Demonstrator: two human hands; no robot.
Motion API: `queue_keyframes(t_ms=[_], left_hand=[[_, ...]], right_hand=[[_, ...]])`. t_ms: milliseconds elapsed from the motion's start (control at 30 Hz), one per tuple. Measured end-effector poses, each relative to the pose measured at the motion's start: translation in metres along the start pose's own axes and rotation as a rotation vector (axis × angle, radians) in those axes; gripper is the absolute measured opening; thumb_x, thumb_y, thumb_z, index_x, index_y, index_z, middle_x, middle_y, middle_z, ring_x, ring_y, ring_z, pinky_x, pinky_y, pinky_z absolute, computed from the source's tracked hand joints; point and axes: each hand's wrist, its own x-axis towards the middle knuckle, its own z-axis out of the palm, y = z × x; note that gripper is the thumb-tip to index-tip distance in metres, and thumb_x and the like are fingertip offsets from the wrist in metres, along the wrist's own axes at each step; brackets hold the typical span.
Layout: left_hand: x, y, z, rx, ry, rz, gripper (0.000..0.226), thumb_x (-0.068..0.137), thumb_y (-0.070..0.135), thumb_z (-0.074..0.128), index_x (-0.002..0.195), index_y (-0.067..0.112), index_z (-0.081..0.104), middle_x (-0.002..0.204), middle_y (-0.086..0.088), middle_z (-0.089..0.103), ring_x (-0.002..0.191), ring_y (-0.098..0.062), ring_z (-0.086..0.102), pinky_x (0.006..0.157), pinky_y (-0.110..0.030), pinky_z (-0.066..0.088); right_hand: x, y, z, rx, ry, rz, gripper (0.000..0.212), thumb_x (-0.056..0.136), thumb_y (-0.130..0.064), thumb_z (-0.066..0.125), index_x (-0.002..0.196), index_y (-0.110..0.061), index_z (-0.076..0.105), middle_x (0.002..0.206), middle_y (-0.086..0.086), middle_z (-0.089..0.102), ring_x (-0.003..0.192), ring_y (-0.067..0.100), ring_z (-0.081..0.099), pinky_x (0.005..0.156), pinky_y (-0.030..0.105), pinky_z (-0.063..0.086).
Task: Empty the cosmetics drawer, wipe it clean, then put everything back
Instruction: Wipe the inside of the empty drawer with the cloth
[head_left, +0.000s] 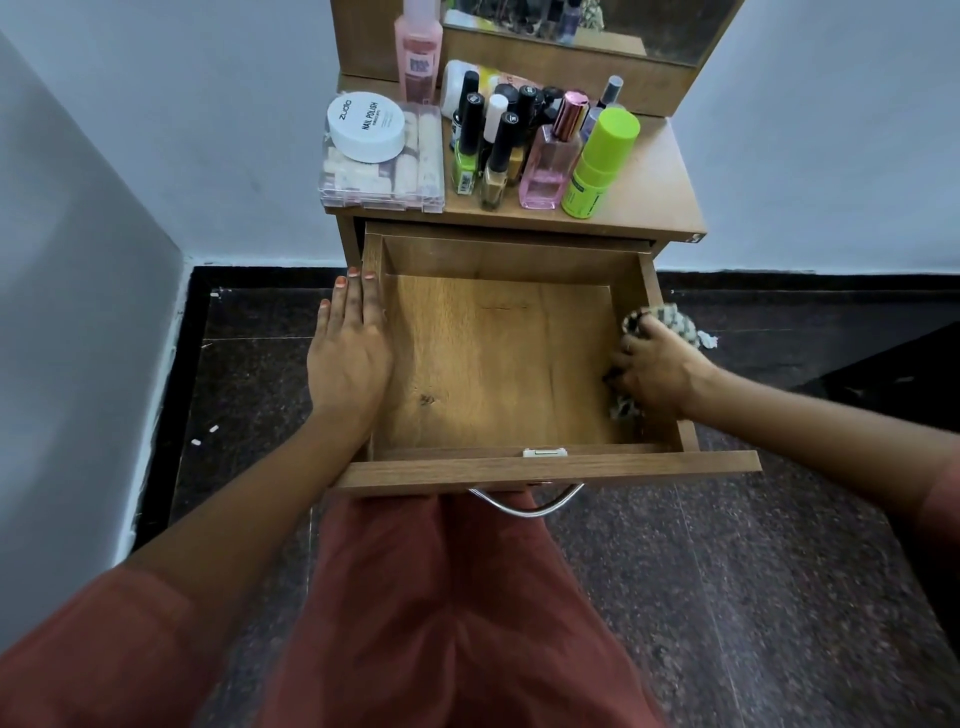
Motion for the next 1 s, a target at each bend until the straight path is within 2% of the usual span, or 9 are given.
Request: queue_keyframes(t_ms=[100,167,333,500,600,800,900,1000], left_hand=[[-0.001,0.000,0.000,-0.020,0.002,0.000,0.046,0.100,0.011,0.022,0.144,0.000,0.013,0.152,-0.019,0.015,0.143,-0.026,0.012,0.117,-0.037,0.008],[-0.001,0.001,0.000,-0.026,-0.004,0.001,0.046,0.100,0.011,0.022,0.144,0.000,0.013,0.153,-0.018,0.015,0.143,-0.026,0.011,0.117,-0.036,0.008],[0.000,0.000,0.001,-0.017,0.012,0.005,0.046,0.100,0.011,0.022,0.144,0.000,0.013,0.152,-0.019,0.015,0.143,-0.027,0.012,0.117,-0.036,0.008],[-0.001,0.000,0.000,-0.001,0.000,0.005,0.046,0.101,0.011,0.020,0.144,0.002,0.010,0.153,-0.017,0.013,0.144,-0.025,0.008,0.117,-0.035,0.006],[-0.001,-0.001,0.001,0.005,-0.003,0.005,0.047,0.100,0.010,0.021,0.145,0.002,0.009,0.154,-0.017,0.011,0.144,-0.024,0.008,0.117,-0.034,0.006],[0.000,0.000,0.001,-0.002,0.008,0.004,0.046,0.100,0.010,0.021,0.144,0.001,0.012,0.153,-0.018,0.015,0.144,-0.025,0.010,0.117,-0.035,0.007],[0.001,-0.001,0.001,-0.004,0.007,0.005,0.045,0.100,0.008,0.023,0.143,0.000,0.014,0.152,-0.019,0.016,0.143,-0.026,0.012,0.117,-0.036,0.008],[0.001,0.000,0.001,-0.022,0.023,0.005,0.045,0.100,0.009,0.023,0.143,-0.002,0.017,0.151,-0.020,0.018,0.143,-0.028,0.014,0.117,-0.038,0.010]], right_hand=[[-0.016,-0.019,0.000,-0.004,-0.056,-0.055,0.039,0.095,-0.032,0.038,0.132,-0.020,0.044,0.143,0.002,0.037,0.135,0.024,0.031,0.109,0.041,0.024],[-0.016,-0.022,0.001,0.027,-0.061,-0.028,0.037,0.096,-0.029,0.037,0.130,-0.019,0.046,0.141,0.001,0.040,0.133,0.023,0.032,0.107,0.038,0.025],[0.003,-0.014,0.002,0.106,-0.051,0.106,0.040,0.093,-0.032,0.044,0.132,-0.021,0.044,0.142,0.000,0.041,0.136,0.024,0.028,0.114,0.043,0.016],[0.037,0.016,-0.010,0.090,0.041,0.235,0.036,0.095,-0.027,0.042,0.130,-0.021,0.045,0.138,0.001,0.046,0.131,0.021,0.036,0.109,0.034,0.025],[0.055,0.032,-0.011,0.052,0.110,0.286,0.035,0.096,-0.024,0.039,0.131,-0.023,0.045,0.138,0.002,0.045,0.129,0.021,0.040,0.108,0.034,0.028],[0.067,0.032,0.003,0.044,0.220,0.353,0.034,0.095,-0.025,0.040,0.127,-0.022,0.051,0.139,0.006,0.039,0.128,0.024,0.040,0.114,0.040,0.020],[0.058,0.023,0.003,0.068,0.217,0.347,0.035,0.094,-0.028,0.041,0.128,-0.022,0.051,0.141,0.006,0.036,0.130,0.024,0.037,0.114,0.039,0.019],[0.039,0.003,-0.001,0.004,0.118,0.267,0.040,0.094,-0.030,0.041,0.133,-0.020,0.044,0.143,0.007,0.033,0.133,0.025,0.033,0.114,0.039,0.019]])
